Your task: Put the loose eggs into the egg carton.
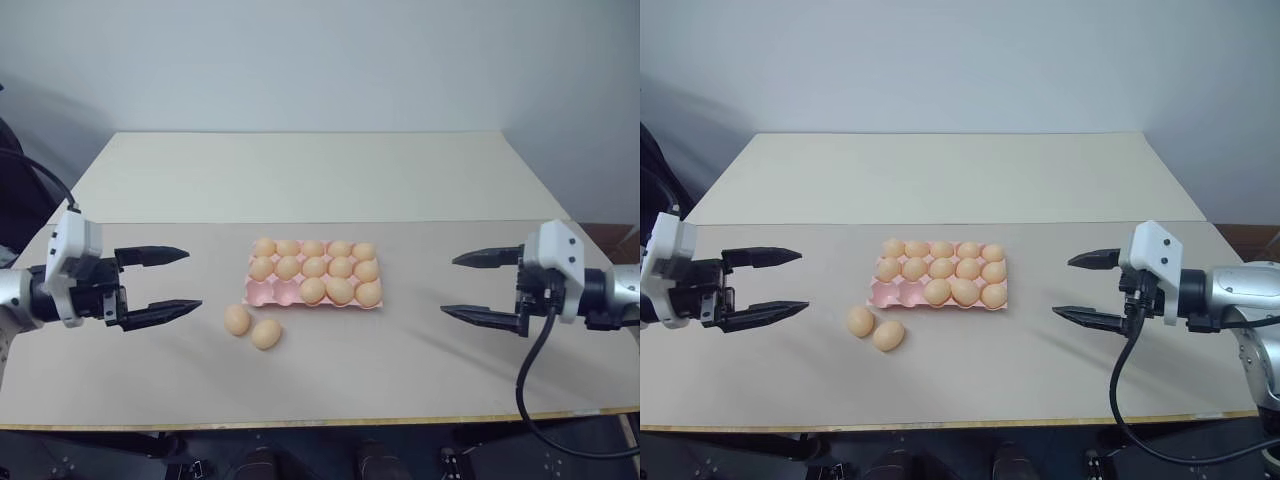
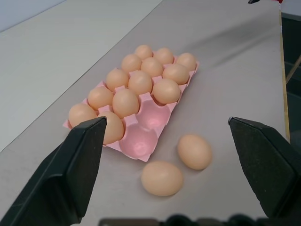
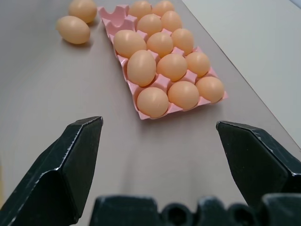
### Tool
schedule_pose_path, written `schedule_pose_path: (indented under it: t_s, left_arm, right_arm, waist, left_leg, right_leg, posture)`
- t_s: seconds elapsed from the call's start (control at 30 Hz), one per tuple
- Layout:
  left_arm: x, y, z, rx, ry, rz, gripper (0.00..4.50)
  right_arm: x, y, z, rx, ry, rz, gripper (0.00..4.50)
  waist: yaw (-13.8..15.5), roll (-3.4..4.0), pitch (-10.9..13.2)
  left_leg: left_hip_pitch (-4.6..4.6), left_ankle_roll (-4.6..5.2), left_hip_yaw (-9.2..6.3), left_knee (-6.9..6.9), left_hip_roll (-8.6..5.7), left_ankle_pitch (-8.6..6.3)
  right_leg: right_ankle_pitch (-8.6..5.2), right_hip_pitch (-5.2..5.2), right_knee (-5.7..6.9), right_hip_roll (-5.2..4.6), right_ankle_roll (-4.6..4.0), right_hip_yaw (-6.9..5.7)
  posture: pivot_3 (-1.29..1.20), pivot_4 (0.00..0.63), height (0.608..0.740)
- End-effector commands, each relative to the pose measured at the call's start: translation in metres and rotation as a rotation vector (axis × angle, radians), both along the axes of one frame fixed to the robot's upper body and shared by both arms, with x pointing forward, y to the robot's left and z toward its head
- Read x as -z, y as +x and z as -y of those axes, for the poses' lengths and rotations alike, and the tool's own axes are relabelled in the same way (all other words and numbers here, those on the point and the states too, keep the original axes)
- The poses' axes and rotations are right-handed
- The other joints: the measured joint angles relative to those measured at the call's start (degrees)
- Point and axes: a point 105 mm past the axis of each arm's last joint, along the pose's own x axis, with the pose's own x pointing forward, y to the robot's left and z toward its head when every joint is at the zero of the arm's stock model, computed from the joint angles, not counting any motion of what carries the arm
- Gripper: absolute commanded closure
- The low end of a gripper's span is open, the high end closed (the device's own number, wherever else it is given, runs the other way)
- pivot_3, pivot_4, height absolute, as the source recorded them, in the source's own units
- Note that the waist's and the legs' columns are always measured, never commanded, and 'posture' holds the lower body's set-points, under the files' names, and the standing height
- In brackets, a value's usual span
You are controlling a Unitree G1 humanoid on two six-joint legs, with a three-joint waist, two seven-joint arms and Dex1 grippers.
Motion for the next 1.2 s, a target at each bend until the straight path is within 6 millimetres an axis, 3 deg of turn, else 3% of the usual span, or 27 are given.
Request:
schedule_pose_path:
  t_s: [0.03,0.43,0.77,0.93,1.2]
  left_arm:
    - [-0.005,-0.002,0.0,0.002,0.022,0.04,0.0]
    - [-0.001,-0.002,0.001,0.019,0.058,0.031,0.0]
    - [0.063,0.016,0.024,0.056,0.229,0.001,0.0]
    - [0.095,0.032,0.027,0.052,0.264,-0.021,0.0]
    - [0.112,0.059,0.03,0.01,0.257,0.005,0.0]
  right_arm:
    - [-0.014,-0.006,-0.003,-0.032,0.001,0.059,0.03]
    - [-0.013,-0.006,-0.012,-0.05,0.016,0.064,0.03]
    - [-0.016,-0.007,-0.02,-0.067,0.025,0.083,0.03]
    - [-0.017,-0.008,-0.02,-0.061,0.027,0.092,0.03]
    - [-0.019,-0.011,-0.019,-0.036,0.035,0.102,0.03]
  waist:
    - [0.07,0.0,0.0]
    - [0.25,0.0,0.0]
    - [0.38,0.0,0.0]
    - [0.51,0.0,0.0]
    - [0.66,0.0,0.0]
  left_leg:
    - [-0.01,0.0,0.0,0.0,0.0,0.0]
    - [-0.04,0.0,0.01,0.0,0.0,0.0]
    - [-0.05,0.0,0.01,0.01,-0.01,0.0]
    - [-0.05,0.0,0.01,0.01,-0.02,0.0]
    - [-0.08,0.0,-0.01,0.05,-0.03,0.0]
  right_leg:
    - [0.0,0.0,-0.01,-0.01,0.01,0.0]
    - [-0.01,-0.01,-0.02,-0.02,0.01,0.0]
    - [0.0,0.01,-0.04,-0.02,0.01,0.0]
    - [0.0,0.02,-0.03,-0.02,0.01,0.0]
    - [0.0,0.02,0.0,-0.02,0.02,-0.02]
  posture:
    - [0.0,0.15,0.74]
    - [0.0,0.15,0.74]
    - [0.0,0.15,0.74]
    - [0.0,0.15,0.74]
    - [0.0,0.15,0.74]
